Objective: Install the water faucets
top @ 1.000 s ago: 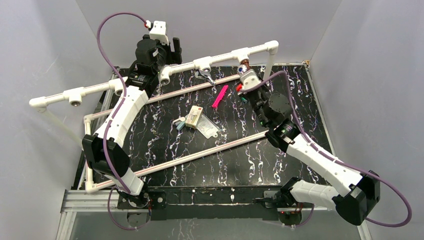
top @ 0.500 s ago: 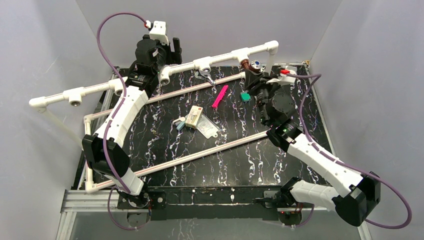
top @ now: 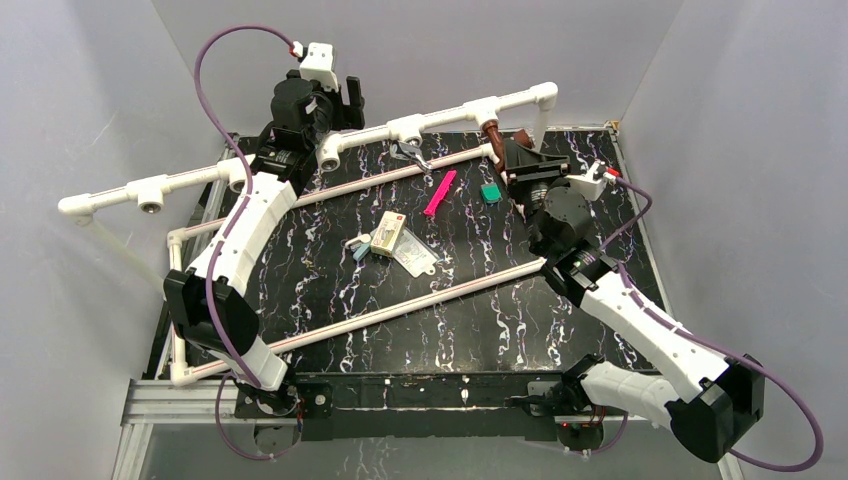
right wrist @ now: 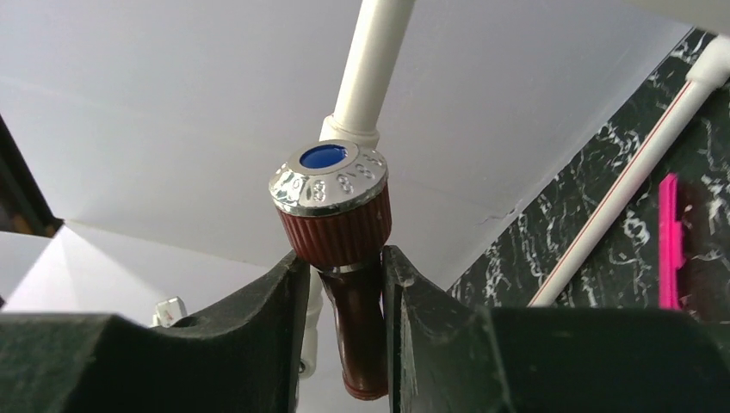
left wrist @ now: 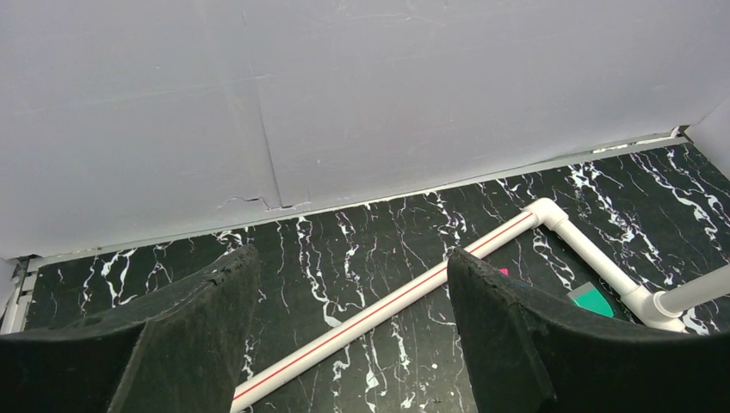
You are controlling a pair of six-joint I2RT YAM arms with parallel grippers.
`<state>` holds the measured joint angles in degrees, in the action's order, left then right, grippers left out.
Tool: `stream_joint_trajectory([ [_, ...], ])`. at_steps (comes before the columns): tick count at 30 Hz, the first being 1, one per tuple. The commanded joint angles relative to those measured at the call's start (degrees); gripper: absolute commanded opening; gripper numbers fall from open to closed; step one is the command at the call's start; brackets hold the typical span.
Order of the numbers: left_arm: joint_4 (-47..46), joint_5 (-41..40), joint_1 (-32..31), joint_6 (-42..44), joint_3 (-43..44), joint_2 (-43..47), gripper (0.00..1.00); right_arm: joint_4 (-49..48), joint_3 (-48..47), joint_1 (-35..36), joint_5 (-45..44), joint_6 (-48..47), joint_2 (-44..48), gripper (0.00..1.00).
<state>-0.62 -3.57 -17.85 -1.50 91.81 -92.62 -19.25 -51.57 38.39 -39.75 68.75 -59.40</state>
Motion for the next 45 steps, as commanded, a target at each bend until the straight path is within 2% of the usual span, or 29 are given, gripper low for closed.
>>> stream_joint_trajectory([
  [1, 13.0, 1.2, -1.1, 0.1, -5.5, -4.5, 0.77, 7.9, -0.1, 1.4, 9.0, 14.5, -1.4, 0.01],
  [3, 13.0, 1.1, -1.1, 0.1, -5.6, -4.4, 0.77, 8.8, -0.8, 1.4, 8.8, 13.9, -1.3, 0.01],
  [4, 13.0, 1.0, -1.1, 0.1, -5.6, -4.2, 0.77, 8.9, -1.0, 1.3, 8.6, 12.9, -1.2, 0.06],
  [6, 12.9, 1.0, -1.1, 0.1, -5.8, -4.2, 0.77, 8.9, -1.2, 1.3, 7.9, 10.9, -0.7, 0.17],
  [9, 12.9, 1.1, -1.1, 0.2, -5.9, -4.2, 0.77, 8.6, -1.1, 1.3, 7.3, 8.0, 0.3, 0.43],
  [11, 12.9, 1.1, -1.1, 0.0, -5.9, -4.2, 0.77, 8.5, -1.0, 1.3, 7.2, 6.1, 1.0, 0.55],
  [13, 12.8, 1.1, -1.1, 0.1, -5.8, -4.2, 0.77, 8.2, -0.7, 1.3, 7.2, 3.5, 2.0, 0.65],
  [16, 12.8, 1.0, -1.1, 0.1, -5.9, -4.3, 0.77, 7.7, -0.3, 1.2, 7.1, 0.2, 3.8, 0.74],
  [20, 13.0, 1.1, -1.1, 0.1, -5.7, -4.6, 0.77, 7.9, 0.0, 1.2, 7.1, -4.9, 6.5, 0.8],
  [24, 13.0, 1.1, -1.1, 0.1, -5.7, -4.8, 0.77, 12.5, -1.6, 1.2, 7.1, -11.1, 8.6, 0.83],
  [29, 13.0, 1.2, -1.1, 0.1, -5.5, -5.0, 0.77, 16.1, -2.6, 1.2, 7.4, -23.3, 11.3, 0.84],
  [37, 13.3, 1.0, -1.1, 0.3, -5.2, -5.4, 0.77, 16.9, -4.8, 1.3, 8.0, -52.1, 13.7, 0.88],
  [45, 13.5, 0.8, -1.1, 0.4, -4.8, -6.0, 0.77, 15.4, -5.6, 1.3, 13.9, -89.4, 13.9, 0.94],
])
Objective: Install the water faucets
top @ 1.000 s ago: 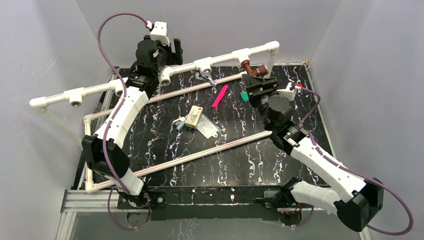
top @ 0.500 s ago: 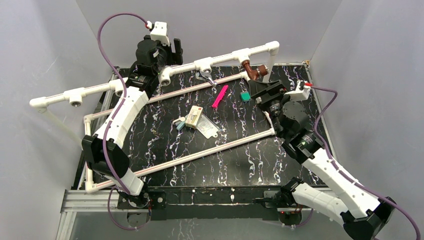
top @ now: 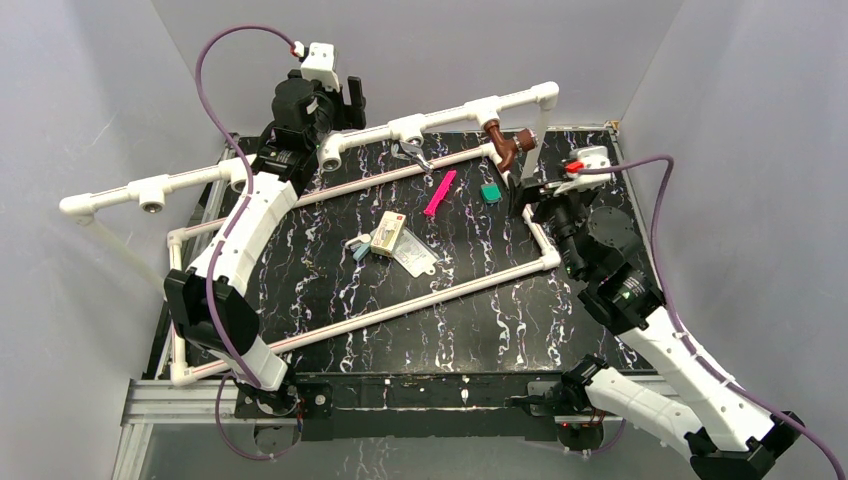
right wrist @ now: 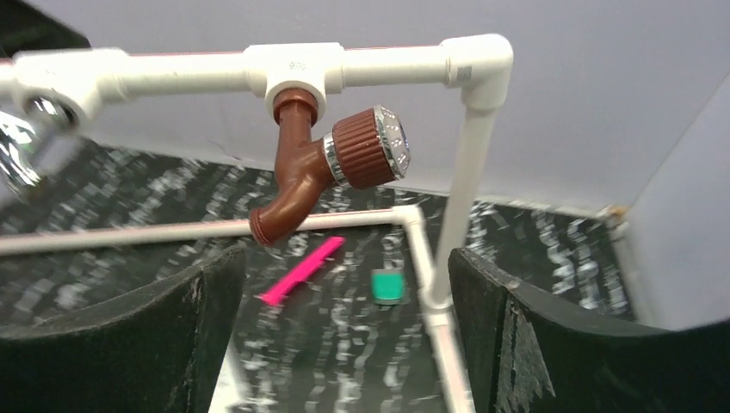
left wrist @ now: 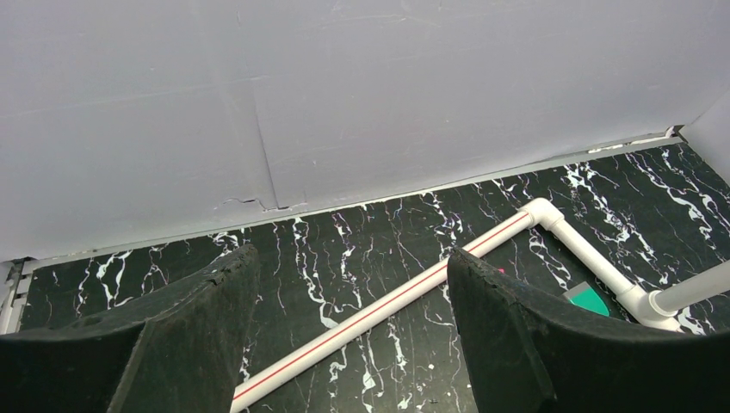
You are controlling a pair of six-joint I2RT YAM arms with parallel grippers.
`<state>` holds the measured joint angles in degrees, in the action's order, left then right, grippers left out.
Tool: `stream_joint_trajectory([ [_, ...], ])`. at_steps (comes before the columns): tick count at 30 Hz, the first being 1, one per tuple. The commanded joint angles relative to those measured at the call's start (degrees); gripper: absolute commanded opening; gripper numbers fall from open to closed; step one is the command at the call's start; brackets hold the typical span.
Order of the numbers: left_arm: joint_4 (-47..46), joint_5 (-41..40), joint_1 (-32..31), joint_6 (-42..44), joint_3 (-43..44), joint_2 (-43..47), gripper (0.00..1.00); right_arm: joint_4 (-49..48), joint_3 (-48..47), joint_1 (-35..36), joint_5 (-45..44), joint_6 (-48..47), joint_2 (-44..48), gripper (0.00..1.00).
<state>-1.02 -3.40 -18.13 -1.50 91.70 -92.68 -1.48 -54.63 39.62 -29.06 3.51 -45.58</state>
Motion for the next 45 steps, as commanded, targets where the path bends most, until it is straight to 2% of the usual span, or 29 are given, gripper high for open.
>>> stream_joint_trajectory([
  [1, 14.0, 0.7, -0.8, 0.4, -4.6, -6.1, 0.77, -1.9, -2.7, 0.1, 3.9, -28.2, -0.2, 0.95],
  [10, 14.1, 0.8, -0.8, 0.6, -4.1, -6.6, 0.77, -2.9, 0.3, 0.1, 12.0, -67.9, -2.1, 0.97],
  [17, 14.1, 0.8, -0.8, 0.6, -3.9, -6.7, 0.77, -7.7, 2.1, 0.1, 9.9, -92.5, -7.2, 0.99],
  [24, 14.1, 0.7, -0.8, 0.7, -4.0, -6.6, 0.77, -8.7, -2.4, 0.1, 10.1, -100.3, -12.4, 0.99],
  [34, 14.1, 0.8, -0.8, 0.8, -4.2, -6.5, 0.77, -11.9, -4.8, 0.2, 9.3, -101.8, -18.0, 0.97],
  [39, 14.1, 0.9, -0.8, 0.9, -4.3, -6.3, 0.77, -13.6, -4.7, 0.2, 7.5, -101.3, -19.7, 0.83],
  [45, 14.0, 1.0, -0.8, 0.8, -4.3, -6.4, 0.77, -15.3, -3.7, 0.2, 5.1, -98.8, -20.2, 0.55],
])
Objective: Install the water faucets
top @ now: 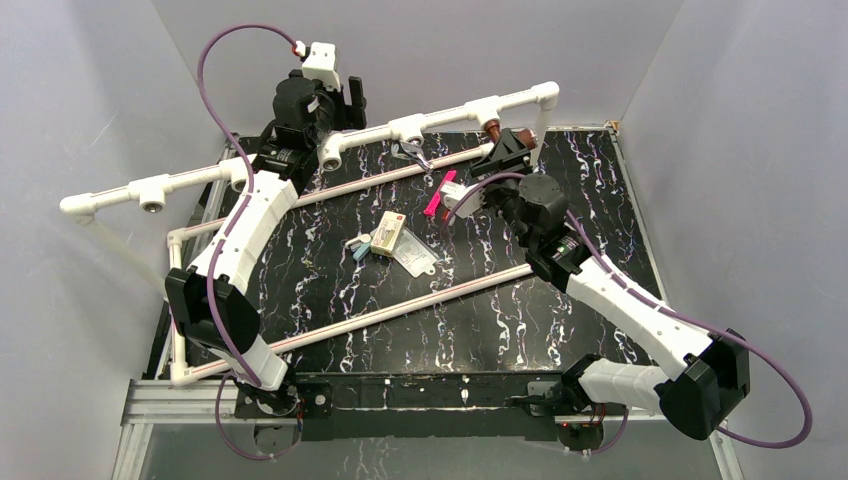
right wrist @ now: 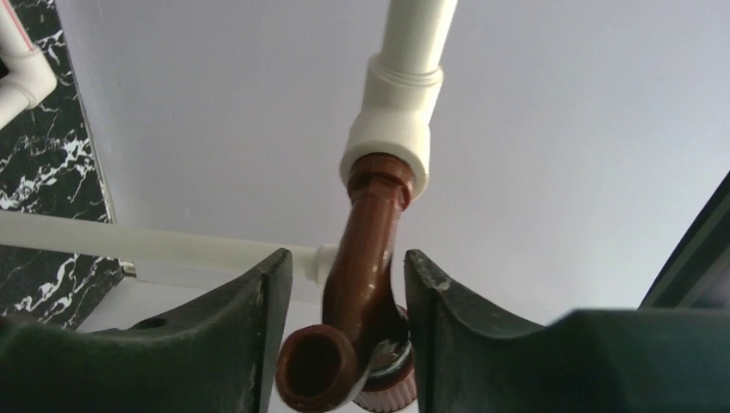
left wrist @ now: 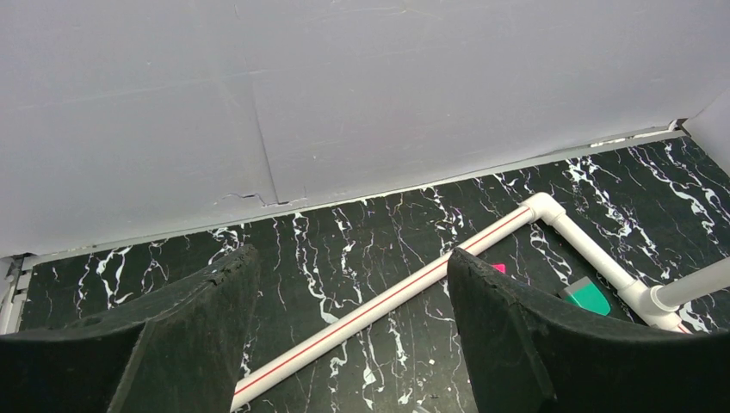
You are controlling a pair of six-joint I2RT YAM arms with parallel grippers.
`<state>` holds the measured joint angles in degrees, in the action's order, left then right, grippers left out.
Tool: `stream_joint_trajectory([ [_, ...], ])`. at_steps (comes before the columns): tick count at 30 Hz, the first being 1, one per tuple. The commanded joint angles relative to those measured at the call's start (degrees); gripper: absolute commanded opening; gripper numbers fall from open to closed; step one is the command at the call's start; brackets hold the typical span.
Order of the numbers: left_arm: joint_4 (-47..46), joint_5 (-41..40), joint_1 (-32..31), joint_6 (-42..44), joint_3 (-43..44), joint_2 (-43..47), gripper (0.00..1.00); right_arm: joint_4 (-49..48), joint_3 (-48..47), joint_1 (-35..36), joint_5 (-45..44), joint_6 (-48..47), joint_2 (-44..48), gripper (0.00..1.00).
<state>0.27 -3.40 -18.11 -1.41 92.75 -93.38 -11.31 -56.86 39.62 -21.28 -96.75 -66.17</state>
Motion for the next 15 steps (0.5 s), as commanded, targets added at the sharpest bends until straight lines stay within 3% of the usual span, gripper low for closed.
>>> stream_joint_trajectory([
  [1, 12.8, 1.0, -0.8, 0.7, -5.4, -5.6, 0.77, -5.6, -1.2, 0.2, -3.1, 2.3, 0.3, 0.49],
  [7, 12.8, 1.0, -0.8, 0.7, -5.6, -5.5, 0.77, -6.9, -0.6, 0.2, -5.9, 10.9, 0.0, 0.01],
  [15, 12.8, 1.1, -0.8, 0.7, -5.3, -5.5, 0.77, -6.0, -0.7, 0.2, -6.2, 30.7, -0.5, 0.01],
])
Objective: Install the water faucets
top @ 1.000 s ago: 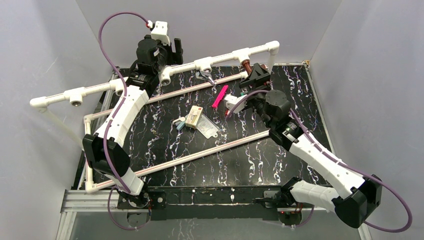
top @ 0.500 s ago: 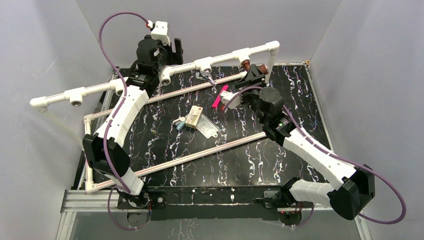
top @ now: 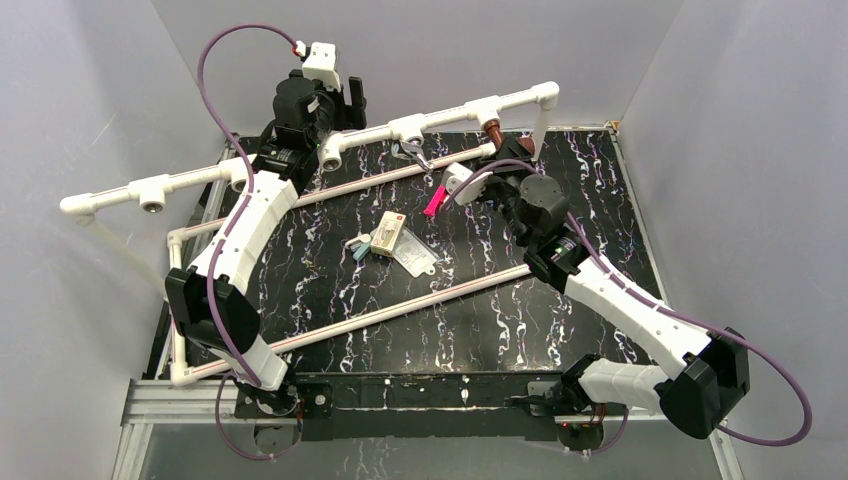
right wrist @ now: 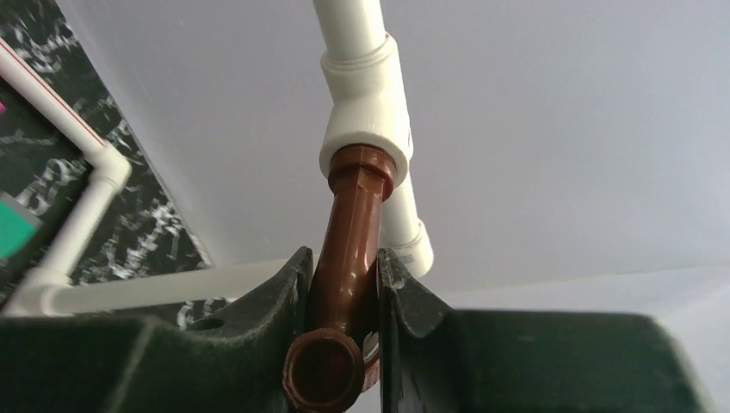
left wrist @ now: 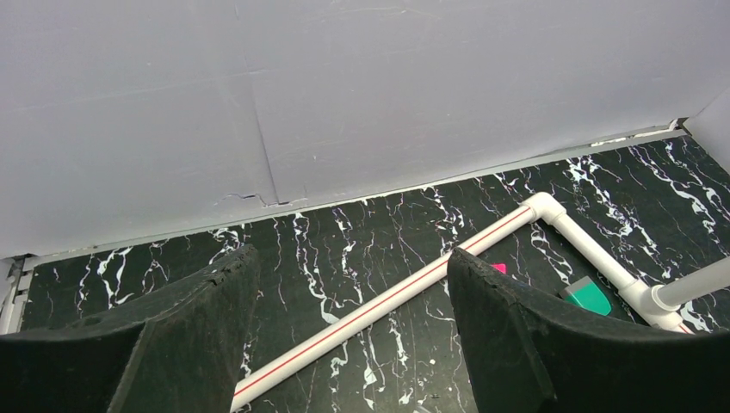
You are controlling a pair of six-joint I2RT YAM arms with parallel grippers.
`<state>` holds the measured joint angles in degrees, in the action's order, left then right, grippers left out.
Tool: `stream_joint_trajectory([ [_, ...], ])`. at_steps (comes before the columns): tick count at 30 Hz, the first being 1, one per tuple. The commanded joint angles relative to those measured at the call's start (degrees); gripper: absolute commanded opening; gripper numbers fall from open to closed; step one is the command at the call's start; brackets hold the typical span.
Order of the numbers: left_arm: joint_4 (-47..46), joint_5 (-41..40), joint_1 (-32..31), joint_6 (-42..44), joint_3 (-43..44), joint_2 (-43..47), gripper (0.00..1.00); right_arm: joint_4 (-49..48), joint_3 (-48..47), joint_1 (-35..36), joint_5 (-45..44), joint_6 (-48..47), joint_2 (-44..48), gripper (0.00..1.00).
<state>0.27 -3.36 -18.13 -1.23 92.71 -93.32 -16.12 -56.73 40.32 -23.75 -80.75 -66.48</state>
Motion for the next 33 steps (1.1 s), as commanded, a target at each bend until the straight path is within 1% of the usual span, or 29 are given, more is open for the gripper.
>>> stream_joint_trajectory([
  [1, 12.9, 1.1, -0.8, 0.6, -5.3, -5.6, 0.77, -0.5, -1.2, -0.5, -3.4, 20.1, -0.2, 0.01],
  [2, 12.9, 1.1, -0.8, 0.5, -5.3, -5.6, 0.77, -0.1, -1.9, -0.5, -3.1, 23.1, -0.1, 0.01],
  [3, 12.8, 1.1, -0.8, 0.5, -5.4, -5.6, 0.77, 0.6, -2.4, -0.4, -2.6, 29.1, -0.1, 0.01],
  [8, 12.8, 1.1, -0.8, 0.5, -5.4, -5.6, 0.77, 3.0, -5.2, -0.5, 1.3, 49.9, 0.1, 0.01],
  [14, 12.8, 1.2, -0.8, 0.5, -5.4, -5.5, 0.77, 3.2, -6.4, -0.5, 4.9, 69.5, 0.1, 0.01],
  [21, 12.7, 1.2, -0.8, 0.5, -5.6, -5.6, 0.77, 3.0, -7.3, -0.5, 6.0, 90.8, 0.3, 0.01],
  [25, 12.7, 1.3, -0.8, 0.4, -5.6, -5.7, 0.77, 2.9, -7.1, -0.6, 5.8, 100.9, 0.5, 0.01],
  [28, 12.7, 1.3, -0.8, 0.4, -5.6, -5.7, 0.77, 2.3, -6.6, -0.6, 5.9, 106.7, 0.8, 0.01],
  [33, 12.7, 1.3, -0.8, 0.4, -5.6, -5.6, 0.77, 2.3, -6.5, -0.6, 6.3, 110.3, 1.0, 0.01],
])
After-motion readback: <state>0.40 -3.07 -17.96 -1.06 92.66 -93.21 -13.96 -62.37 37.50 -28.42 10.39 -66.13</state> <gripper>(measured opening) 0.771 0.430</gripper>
